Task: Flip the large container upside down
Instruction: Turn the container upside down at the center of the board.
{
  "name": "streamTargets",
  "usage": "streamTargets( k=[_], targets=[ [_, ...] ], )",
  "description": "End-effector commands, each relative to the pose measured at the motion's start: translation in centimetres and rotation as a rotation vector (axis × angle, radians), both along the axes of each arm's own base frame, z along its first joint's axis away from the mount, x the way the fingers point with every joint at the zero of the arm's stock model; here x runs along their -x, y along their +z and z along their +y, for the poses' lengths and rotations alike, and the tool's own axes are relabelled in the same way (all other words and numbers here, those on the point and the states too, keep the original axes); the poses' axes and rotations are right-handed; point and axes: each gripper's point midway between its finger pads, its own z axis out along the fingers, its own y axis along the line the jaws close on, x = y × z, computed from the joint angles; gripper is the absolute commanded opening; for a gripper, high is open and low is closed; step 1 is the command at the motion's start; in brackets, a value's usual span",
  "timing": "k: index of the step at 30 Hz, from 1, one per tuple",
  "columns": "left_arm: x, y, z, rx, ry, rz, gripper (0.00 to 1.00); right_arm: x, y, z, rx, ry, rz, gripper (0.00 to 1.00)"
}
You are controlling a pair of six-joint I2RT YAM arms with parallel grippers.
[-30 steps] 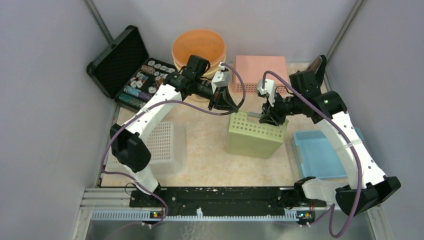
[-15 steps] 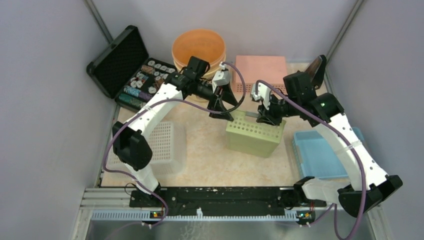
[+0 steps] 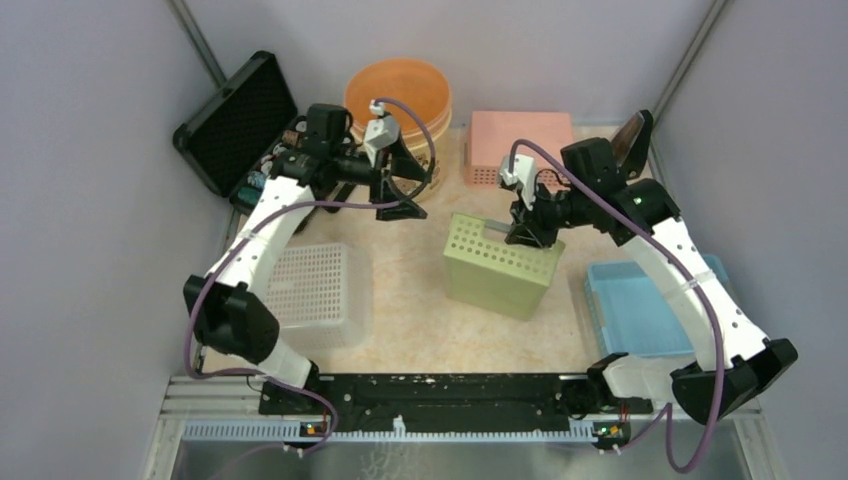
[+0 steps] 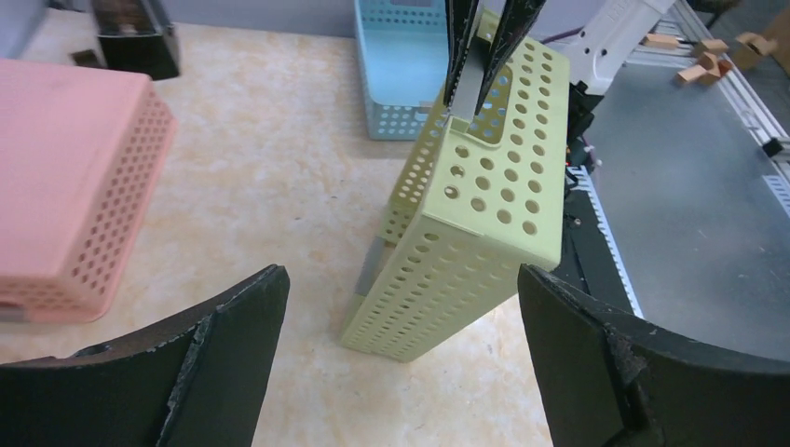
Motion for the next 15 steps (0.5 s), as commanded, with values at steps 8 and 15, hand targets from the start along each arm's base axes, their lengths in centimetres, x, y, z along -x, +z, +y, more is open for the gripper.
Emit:
streamTargets(
  k=[8, 15],
  targets=[
    [0.5, 2.4, 5.1, 0.064, 0.144, -0.127, 0.99, -4.8, 2.2, 1.0, -0.261, -0.204, 0.195, 0.00],
    [1.5, 0.4, 5.9, 0.025, 0.176, -0.159, 0.99, -9.3, -1.0, -2.7, -0.345, -0.446, 0.325, 0.00]
  ],
)
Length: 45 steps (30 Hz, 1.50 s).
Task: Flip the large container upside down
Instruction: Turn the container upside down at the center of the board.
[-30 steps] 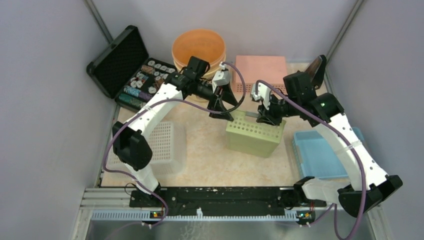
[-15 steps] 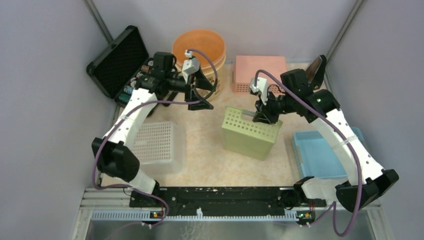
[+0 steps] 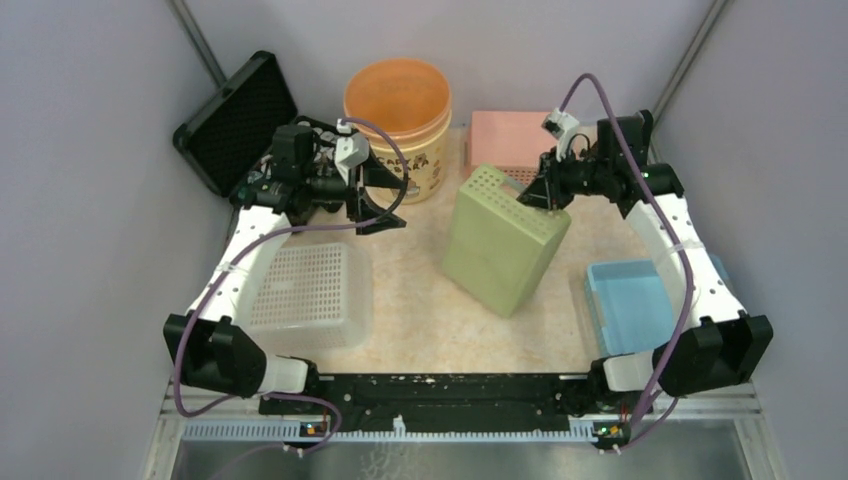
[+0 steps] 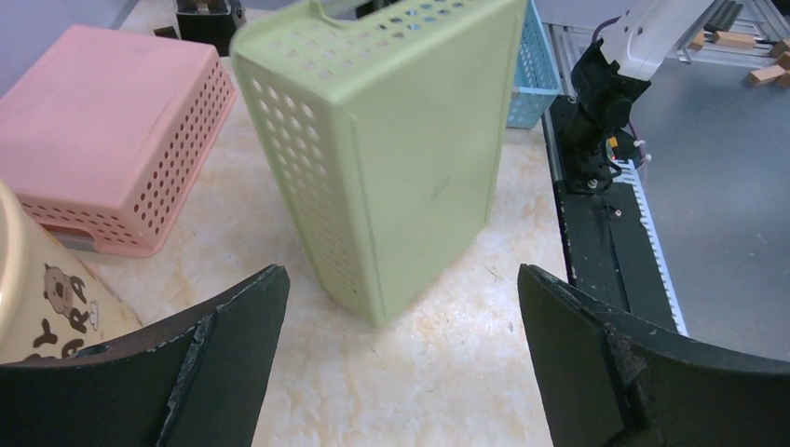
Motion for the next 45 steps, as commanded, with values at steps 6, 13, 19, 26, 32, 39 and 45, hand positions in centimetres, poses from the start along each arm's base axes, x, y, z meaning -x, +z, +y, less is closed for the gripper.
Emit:
streamTargets(
  k=[6, 13, 19, 26, 32, 39, 45],
  targets=[
    [1.5, -0.9, 0.6, -0.015, 0.001, -0.061, 0.99, -3.8, -2.8, -3.4, -0.077, -0.250, 0.122, 0.00],
    [1.5, -1.8, 0.6, -0.018, -0.004, -0.044, 0.99, -4.9, -4.5, -6.3, -0.047, -0.370, 0.119, 0.00],
    [1.8, -2.8, 0.6, -0.021, -0.008, -0.036, 0.99, -5.5, -6.3, -8.5, 0.011, -0.432, 0.054, 0.00],
    [1.7, -6.8, 0.6, -0.077, -0.002, -0.062, 0.99, -6.8, -8.1, -11.2, 0.045, -0.449, -0.013, 0.00],
    [0.6, -11.3, 0.1, -0.172, 0.050, -0.047, 0.99, -6.8, -9.7, -11.4, 0.026, -0.393, 0.031, 0.00],
    [-1.0, -14.6, -1.1, -0.231, 0.108, 0.038, 0.99, -7.1, -11.2, -11.5, 0.038, -0.375, 0.051, 0.02],
    [-2.2, -17.9, -2.1, -0.315, 0.159, 0.116, 0.99, -7.7, -12.5, -12.0, 0.055, -0.402, 0.071, 0.06]
  ],
)
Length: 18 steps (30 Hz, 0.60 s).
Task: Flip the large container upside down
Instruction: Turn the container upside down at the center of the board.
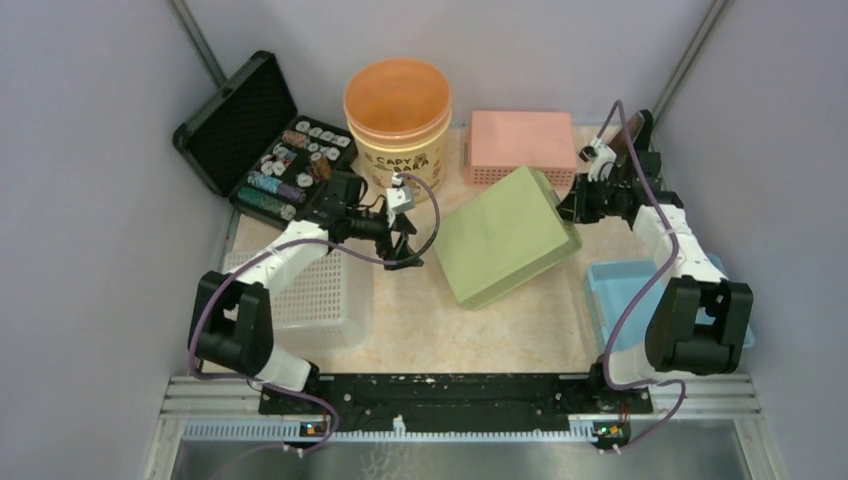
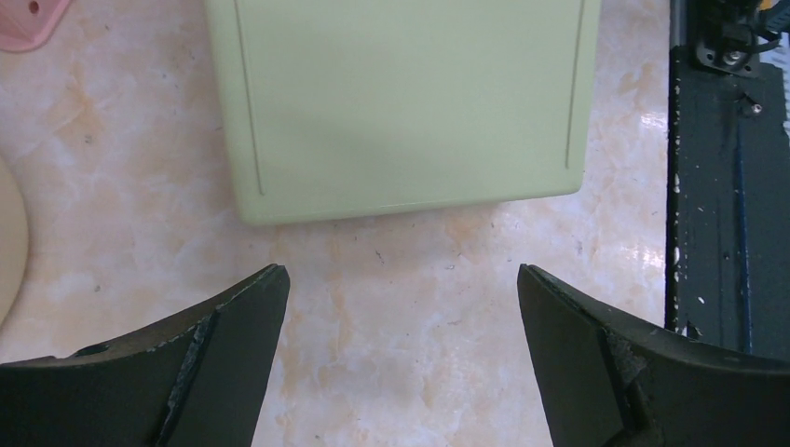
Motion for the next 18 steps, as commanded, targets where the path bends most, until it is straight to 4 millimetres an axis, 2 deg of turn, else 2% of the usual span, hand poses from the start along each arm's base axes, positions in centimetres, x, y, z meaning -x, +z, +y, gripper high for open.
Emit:
streamTargets(
  k=[1, 6, 18],
  targets=[
    [-1.6, -1.7, -0.7, -0.056, 0.066, 0.007, 0.99, -2.0, -0.8, -1.5, 0.081, -0.008, -0.076, 0.07],
    [-2.2, -3.8, -1.2, -0.119, 0.097, 0.031, 0.99, -2.6, -2.3, -2.3, 0.091, -0.038, -0.037, 0.07],
    [-3.5, -6.6, -4.1, -0.178, 0.117, 0.114, 0.99, -3.1, -4.4, -3.3, 0.102, -0.075, 0.035, 0.12]
  ],
)
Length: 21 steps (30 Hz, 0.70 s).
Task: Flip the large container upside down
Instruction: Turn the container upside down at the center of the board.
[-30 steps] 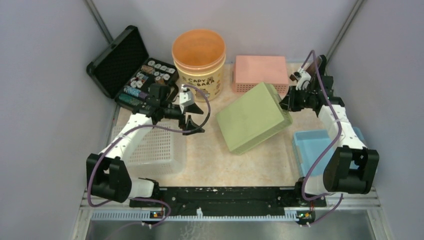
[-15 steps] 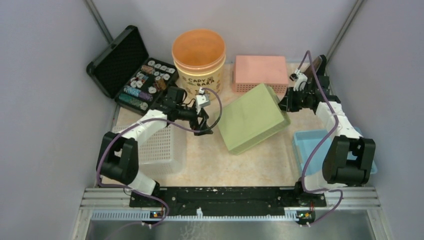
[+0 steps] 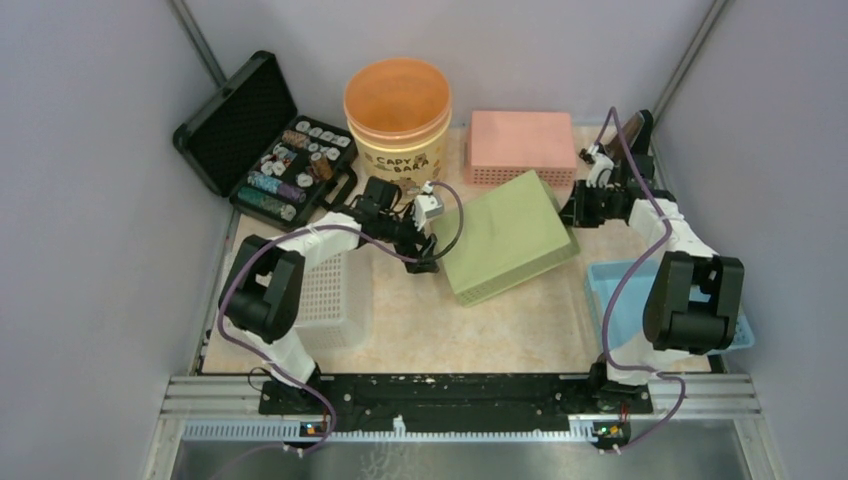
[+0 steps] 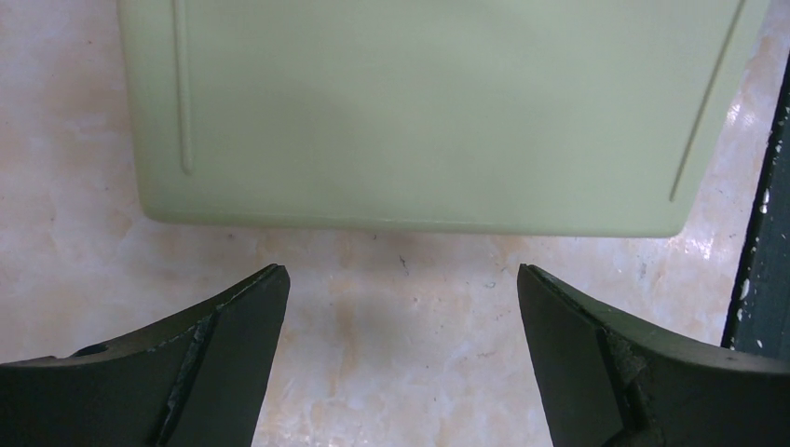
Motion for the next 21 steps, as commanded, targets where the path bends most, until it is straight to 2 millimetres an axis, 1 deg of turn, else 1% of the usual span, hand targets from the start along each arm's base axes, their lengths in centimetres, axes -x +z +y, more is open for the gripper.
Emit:
streamTargets(
  k=[1, 5, 13, 17, 21],
  targets=[
    [-2.0, 0.6, -1.6, 0.008, 0.035, -0.030, 0.99, -2.2, -0.2, -1.8, 0.085, -0.017, -0.071, 0.13],
    [-2.2, 0.2, -2.3, 0.015, 0.036, 0.002, 0.99, -2.2, -0.6, -1.9, 0.087, -0.010, -0.050, 0.20],
    [-2.4, -0.6, -2.8, 0.009, 0.028, 0.064, 0.99, -2.0, -0.7, -1.6, 0.070, 0.015, -0.026, 0.31],
    [-2.3, -0.6, -3.1, 0.020, 0.025, 0.083, 0.99, -1.8, -0.8, -1.5, 0.068, 0.019, -0.011, 0.34],
    [-2.3, -0.4, -3.3, 0.030, 0.023, 0.094, 0.99, -1.7, -0.9, -2.0, 0.097, 0.009, 0.006, 0.37]
  ],
)
